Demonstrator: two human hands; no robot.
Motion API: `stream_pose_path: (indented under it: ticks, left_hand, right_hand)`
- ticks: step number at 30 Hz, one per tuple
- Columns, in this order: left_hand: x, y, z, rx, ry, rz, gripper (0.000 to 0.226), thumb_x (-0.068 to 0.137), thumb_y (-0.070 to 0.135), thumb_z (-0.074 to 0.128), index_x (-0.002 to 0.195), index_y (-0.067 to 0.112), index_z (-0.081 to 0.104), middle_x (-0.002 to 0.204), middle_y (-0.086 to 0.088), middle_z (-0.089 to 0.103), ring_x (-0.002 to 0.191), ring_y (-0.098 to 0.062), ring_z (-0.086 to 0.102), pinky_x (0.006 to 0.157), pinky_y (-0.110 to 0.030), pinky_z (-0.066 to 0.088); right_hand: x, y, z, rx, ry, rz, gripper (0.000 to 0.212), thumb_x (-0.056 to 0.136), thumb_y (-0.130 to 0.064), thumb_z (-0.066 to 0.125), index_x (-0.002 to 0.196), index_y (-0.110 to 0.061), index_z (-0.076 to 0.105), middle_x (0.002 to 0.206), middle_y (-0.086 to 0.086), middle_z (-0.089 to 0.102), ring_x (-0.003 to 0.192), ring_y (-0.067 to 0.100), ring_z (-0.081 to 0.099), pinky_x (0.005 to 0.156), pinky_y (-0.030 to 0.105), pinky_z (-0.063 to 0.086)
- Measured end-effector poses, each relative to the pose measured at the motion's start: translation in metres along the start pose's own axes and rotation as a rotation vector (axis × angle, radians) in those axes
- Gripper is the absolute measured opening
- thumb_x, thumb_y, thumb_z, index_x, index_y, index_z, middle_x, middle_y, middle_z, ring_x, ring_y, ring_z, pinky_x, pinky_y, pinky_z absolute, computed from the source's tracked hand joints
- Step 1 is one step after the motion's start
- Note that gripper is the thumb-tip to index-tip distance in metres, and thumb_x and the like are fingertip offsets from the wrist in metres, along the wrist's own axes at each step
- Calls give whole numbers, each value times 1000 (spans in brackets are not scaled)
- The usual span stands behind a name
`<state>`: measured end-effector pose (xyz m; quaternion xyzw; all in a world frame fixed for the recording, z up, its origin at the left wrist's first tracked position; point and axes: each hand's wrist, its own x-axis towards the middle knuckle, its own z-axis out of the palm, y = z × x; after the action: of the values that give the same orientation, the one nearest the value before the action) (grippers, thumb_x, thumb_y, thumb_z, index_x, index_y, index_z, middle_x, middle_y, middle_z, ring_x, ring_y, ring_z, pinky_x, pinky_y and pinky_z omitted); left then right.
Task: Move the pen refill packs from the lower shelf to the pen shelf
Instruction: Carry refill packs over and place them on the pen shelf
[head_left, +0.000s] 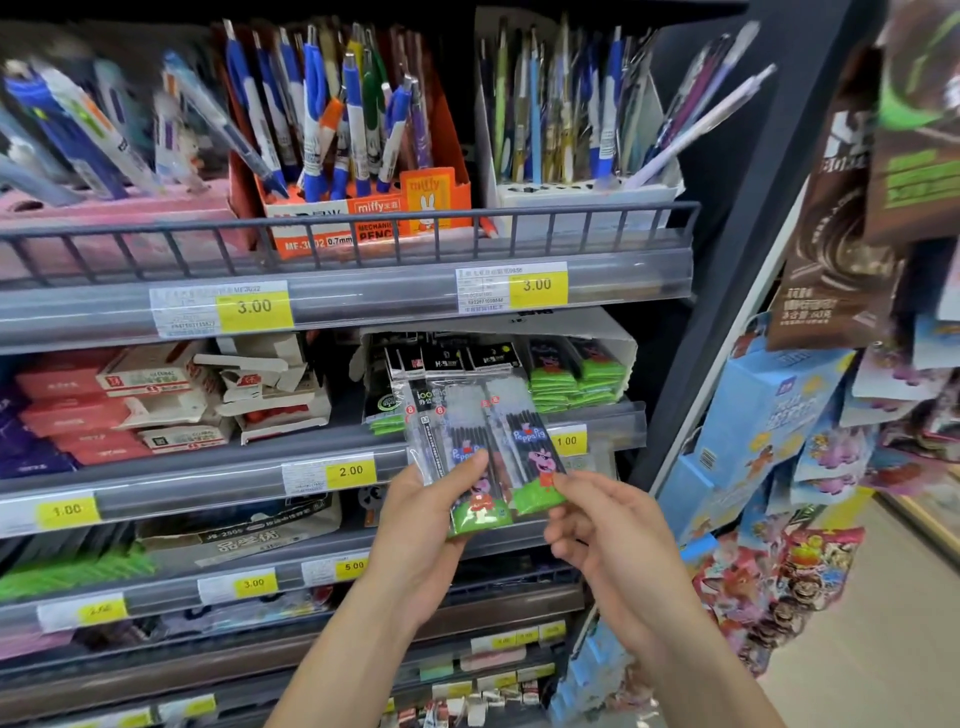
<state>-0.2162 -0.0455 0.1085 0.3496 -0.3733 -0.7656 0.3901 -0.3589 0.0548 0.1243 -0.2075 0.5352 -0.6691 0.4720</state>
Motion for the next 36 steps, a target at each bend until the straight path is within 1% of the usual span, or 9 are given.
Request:
stream_pose_path:
  ticks: [3,8,15,17,20,23,26,29,36]
  left_hand:
    - [0,2,-2,-29,-15,6,47,85,22,81,124,0,70,116,-23,78,107,-34,77,92,-47,63]
    - [-4,4,0,-57,-19,-14,48,85,19,79,128,1,68,114,-20,79,104,-32,79,75,-35,65]
    - [-8,5,0,-70,-44,-20,51,83,20,80,130,3,67,115,-20,79,103,-31,79,75,-33,65]
    - [-9,5,-4,-73,-44,-17,50,82,20,80,128,5,68,115,-20,79,104,-31,79,74,-32,64]
    - [-9,8,-8,-69,-39,-14,50,82,20,80,129,7,68,115,-19,79,106,-31,78,75,-32,65]
    - [-10,9,-9,-66,-36,-11,50,82,21,80,128,6,68,115,-20,79,106,-32,78,77,-33,65]
    - [-12,10,-5,-51,-35,-18,51,81,22,81,127,6,68,115,-20,79,104,-31,79,77,-33,64]
    - [-12,9,-2,-48,-43,-34,49,86,21,79,130,4,67,114,-23,78,99,-31,79,75,-32,64]
    - [-11,13,-1,-52,-42,-87,41,101,32,66,123,-2,72,115,-24,78,97,-31,79,78,-37,66]
  right_hand:
    - [7,-8,-5,73,31,4,11,94,-12,69,86,-6,73,68,9,61,57,16,59,51,23,52]
    - [37,-32,-2,79,160,-61,13,93,-12,71,96,0,70,66,6,63,55,15,60,52,24,54]
    - [77,-40,8,70,280,-69,24,91,-22,77,106,-5,69,91,13,72,70,24,75,64,29,61]
    - [74,-28,4,-147,345,-197,33,93,-36,73,115,-12,67,94,6,74,76,19,76,72,35,63]
    - [67,-5,-11,-925,550,-778,36,97,-39,64,127,-19,64,106,-4,67,98,14,64,87,35,52]
    - [74,-2,-22,-1287,356,-1258,27,99,-17,65,124,-8,70,124,12,64,116,31,54,97,40,49]
    - [89,-7,-22,-1428,266,-1282,26,93,-8,70,119,-9,75,129,14,67,123,38,58,95,50,51]
    - [101,-9,-20,-1442,265,-1253,31,85,-1,77,114,-9,77,122,16,72,116,39,65,88,54,54]
    - [120,-21,-14,-1481,244,-1241,28,87,0,70,113,-6,75,108,15,73,100,37,69,90,52,52]
